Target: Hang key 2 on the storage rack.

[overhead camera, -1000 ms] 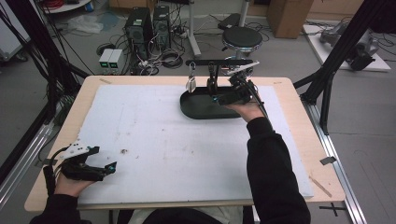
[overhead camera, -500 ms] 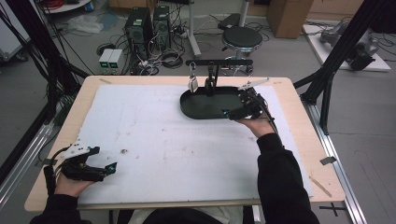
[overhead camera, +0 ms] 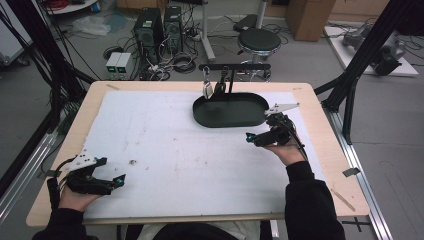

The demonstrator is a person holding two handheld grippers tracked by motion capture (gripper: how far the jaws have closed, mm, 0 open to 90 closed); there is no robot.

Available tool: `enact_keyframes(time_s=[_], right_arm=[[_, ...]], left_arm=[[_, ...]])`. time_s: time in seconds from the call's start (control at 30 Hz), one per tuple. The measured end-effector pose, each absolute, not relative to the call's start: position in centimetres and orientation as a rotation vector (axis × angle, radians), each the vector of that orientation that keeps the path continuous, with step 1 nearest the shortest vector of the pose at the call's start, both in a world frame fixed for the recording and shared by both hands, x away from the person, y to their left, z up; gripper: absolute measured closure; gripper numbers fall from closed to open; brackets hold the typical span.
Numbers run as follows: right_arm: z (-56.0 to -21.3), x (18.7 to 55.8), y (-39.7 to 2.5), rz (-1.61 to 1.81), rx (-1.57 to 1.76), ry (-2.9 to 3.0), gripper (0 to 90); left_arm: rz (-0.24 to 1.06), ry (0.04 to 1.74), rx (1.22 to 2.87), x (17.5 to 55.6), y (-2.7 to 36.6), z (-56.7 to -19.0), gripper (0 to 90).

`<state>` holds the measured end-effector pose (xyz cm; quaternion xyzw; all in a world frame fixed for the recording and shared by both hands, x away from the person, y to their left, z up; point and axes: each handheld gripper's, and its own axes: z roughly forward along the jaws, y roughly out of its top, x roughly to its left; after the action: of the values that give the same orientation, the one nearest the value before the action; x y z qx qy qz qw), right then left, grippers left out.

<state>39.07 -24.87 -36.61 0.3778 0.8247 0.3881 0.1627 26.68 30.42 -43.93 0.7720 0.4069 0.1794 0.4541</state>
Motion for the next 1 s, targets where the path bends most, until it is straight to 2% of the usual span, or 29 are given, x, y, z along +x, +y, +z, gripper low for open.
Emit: enact_keyframes(time_s=[1.0], right_arm=[[-40.6, 33.8, -30.0, 1.164, 1.099, 2.312, 0.8]], left_arm=[[0.426, 1.002, 1.914, 26.5, 30.4, -44.0, 1.7]])
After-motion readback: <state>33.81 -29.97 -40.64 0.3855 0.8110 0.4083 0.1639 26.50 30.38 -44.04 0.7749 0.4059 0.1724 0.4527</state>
